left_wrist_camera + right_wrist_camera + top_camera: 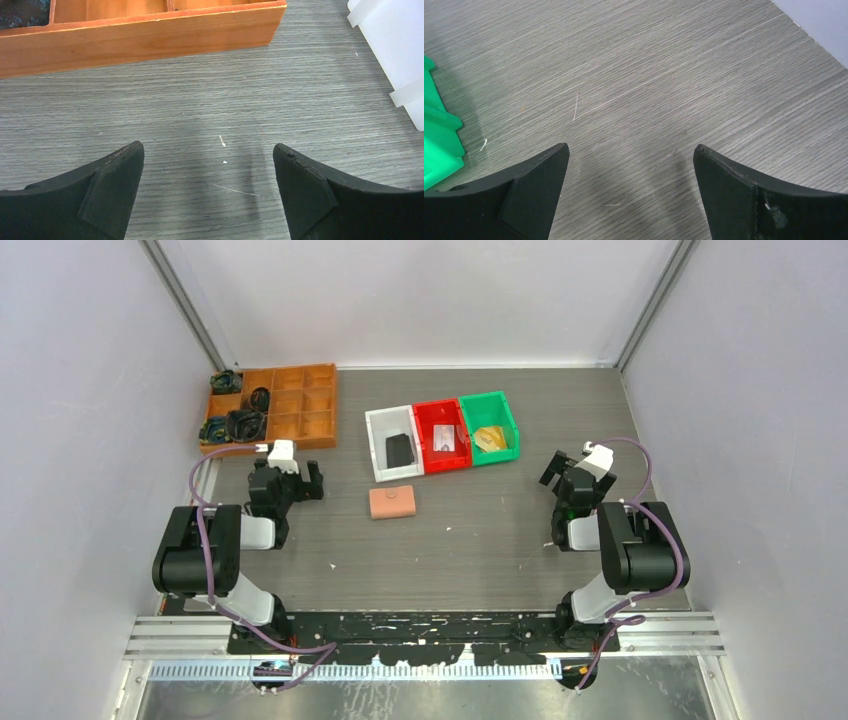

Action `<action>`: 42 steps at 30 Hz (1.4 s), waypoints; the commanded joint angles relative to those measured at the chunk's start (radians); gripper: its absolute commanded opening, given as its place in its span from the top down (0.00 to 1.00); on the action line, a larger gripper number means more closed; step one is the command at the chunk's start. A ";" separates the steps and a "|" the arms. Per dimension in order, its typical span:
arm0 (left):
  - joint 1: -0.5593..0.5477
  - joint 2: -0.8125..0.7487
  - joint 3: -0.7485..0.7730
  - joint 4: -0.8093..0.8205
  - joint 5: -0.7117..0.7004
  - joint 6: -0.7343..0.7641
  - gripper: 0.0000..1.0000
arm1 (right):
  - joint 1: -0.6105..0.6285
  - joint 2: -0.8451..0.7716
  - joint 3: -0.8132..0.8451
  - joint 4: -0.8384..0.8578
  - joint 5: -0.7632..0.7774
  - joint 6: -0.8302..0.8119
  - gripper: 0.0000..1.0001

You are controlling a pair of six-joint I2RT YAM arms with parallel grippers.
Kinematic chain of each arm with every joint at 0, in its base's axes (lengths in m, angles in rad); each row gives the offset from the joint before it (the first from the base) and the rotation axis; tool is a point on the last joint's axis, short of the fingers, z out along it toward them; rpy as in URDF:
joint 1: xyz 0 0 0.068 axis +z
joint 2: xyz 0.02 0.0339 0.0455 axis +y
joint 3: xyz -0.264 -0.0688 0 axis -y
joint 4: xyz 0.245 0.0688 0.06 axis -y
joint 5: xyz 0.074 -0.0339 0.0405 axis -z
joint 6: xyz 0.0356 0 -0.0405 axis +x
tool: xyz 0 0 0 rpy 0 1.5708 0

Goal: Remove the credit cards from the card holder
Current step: Move the card holder to the center of the board.

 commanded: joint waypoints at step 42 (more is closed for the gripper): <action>0.137 -0.419 0.657 -1.495 0.449 0.097 0.00 | 0.572 -0.049 0.771 -1.127 -0.186 0.394 0.02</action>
